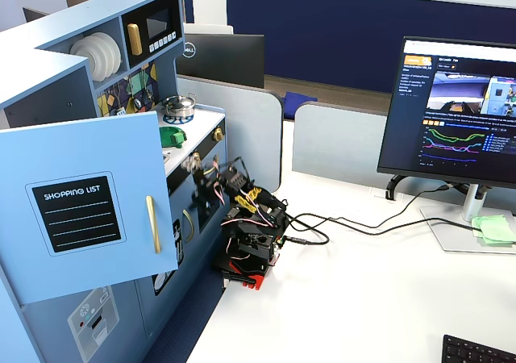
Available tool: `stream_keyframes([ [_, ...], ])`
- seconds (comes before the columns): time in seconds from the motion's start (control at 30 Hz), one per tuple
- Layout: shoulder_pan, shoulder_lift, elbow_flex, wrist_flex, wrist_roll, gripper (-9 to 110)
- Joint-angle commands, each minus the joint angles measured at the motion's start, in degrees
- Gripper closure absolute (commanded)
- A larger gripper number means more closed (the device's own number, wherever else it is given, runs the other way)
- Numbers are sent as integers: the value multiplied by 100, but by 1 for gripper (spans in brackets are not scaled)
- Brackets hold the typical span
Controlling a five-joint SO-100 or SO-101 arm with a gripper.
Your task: Take off the lid from the green recipient and place it on the counter
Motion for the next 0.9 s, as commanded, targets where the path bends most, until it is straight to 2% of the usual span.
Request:
stream_keyframes([
  [0.0, -545, 466, 747, 211, 422, 101],
  [0.1, -756, 589, 1160, 580, 914, 101],
  [0.3, -756, 1037, 1995, 1160, 1063, 101],
  [0.6, -782, 1037, 2355, 1846, 1187, 101],
  [0.87, -747, 1046, 2364, 1872, 1222, 100],
])
